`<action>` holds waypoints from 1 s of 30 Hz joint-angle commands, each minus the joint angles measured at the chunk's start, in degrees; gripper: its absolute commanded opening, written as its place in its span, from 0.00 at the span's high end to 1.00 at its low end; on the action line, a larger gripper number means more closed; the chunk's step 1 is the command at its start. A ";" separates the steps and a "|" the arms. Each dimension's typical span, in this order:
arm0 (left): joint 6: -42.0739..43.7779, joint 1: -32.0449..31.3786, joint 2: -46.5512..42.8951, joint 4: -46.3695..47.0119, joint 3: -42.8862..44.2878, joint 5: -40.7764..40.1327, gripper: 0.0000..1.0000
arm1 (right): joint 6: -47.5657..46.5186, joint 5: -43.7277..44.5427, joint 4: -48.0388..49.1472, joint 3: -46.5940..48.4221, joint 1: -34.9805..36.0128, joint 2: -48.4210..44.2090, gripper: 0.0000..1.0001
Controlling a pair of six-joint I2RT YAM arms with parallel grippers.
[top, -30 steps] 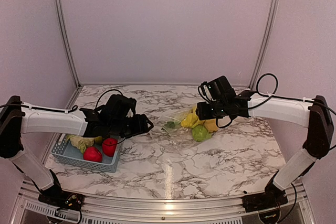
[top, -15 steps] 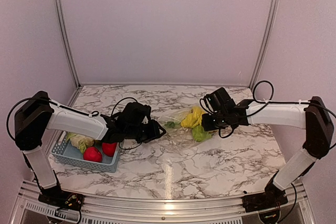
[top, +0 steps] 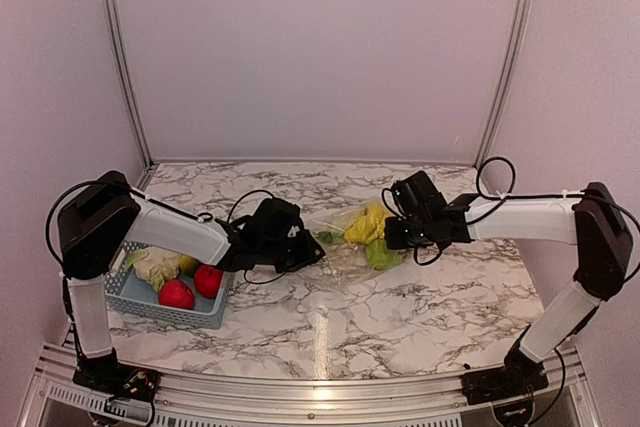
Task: Open the zip-top bag and remove the fake food
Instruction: Pick up the fake fruit from the zipper food storage bag.
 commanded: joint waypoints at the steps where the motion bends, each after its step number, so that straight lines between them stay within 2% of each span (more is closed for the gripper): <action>1: -0.92 -0.20 2.65 0.22 1.53 -0.87 0.78 | 2.42 1.76 2.60 -0.19 -0.75 2.02 0.78; 10: -1.43 -0.25 4.85 0.27 0.83 0.00 0.80 | 2.96 1.15 2.81 -1.03 -0.71 5.39 0.86; 18: -1.37 -1.24 4.80 0.20 0.33 1.15 0.79 | 1.70 1.11 1.27 -1.42 1.30 5.84 0.85; 24: -1.10 -1.61 3.63 0.47 -0.61 1.45 0.71 | -0.25 1.92 1.60 -1.08 4.50 7.11 0.69; 30: -0.70 -1.58 2.93 0.52 -1.20 1.67 0.68 | -1.93 2.47 0.34 1.94 6.83 10.25 0.54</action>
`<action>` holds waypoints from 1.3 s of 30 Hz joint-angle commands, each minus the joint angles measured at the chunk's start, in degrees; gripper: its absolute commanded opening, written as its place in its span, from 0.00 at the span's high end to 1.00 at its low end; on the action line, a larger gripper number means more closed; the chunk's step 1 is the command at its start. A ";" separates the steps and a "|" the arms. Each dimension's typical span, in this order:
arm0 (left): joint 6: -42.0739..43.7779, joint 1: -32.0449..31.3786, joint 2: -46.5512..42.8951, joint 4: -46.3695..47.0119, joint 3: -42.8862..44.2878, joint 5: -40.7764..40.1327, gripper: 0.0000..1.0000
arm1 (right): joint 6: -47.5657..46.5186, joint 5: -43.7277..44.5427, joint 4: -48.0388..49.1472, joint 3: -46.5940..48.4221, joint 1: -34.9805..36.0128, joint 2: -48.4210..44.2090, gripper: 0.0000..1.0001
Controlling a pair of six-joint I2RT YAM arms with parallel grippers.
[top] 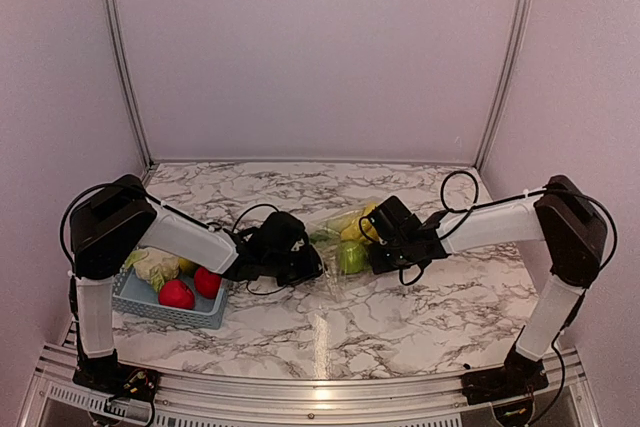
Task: Open the zip-top bag and remove the fake food
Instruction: Pick up the fake fruit from the zipper food storage bag.
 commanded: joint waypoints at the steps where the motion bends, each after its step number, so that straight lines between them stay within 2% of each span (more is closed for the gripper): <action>1: 0.54 -0.29 -1.36 0.67 -1.19 0.41 0.67 | -1.23 0.52 -2.41 3.21 1.67 1.87 0.52; 8: 0.85 -0.29 -2.81 2.12 -2.42 0.49 0.61 | -0.98 1.67 -6.35 5.59 1.65 -1.59 0.52; 17: 1.45 -0.21 -3.20 3.55 -1.98 0.74 0.59 | 0.32 -0.56 -8.27 6.27 1.65 -8.38 0.67; 25: 1.71 -0.29 -3.37 4.95 -2.23 1.30 0.59 | 1.20 -7.64 -4.75 8.16 1.65 -5.45 0.75; 33: 1.95 -0.28 -3.57 5.37 -2.42 1.47 0.59 | 3.44 -10.09 0.10 7.94 0.24 -1.80 0.81; 39: 2.24 -0.25 -3.98 5.95 -2.34 1.68 0.58 | 3.91 -9.83 2.46 7.41 -0.22 0.12 0.80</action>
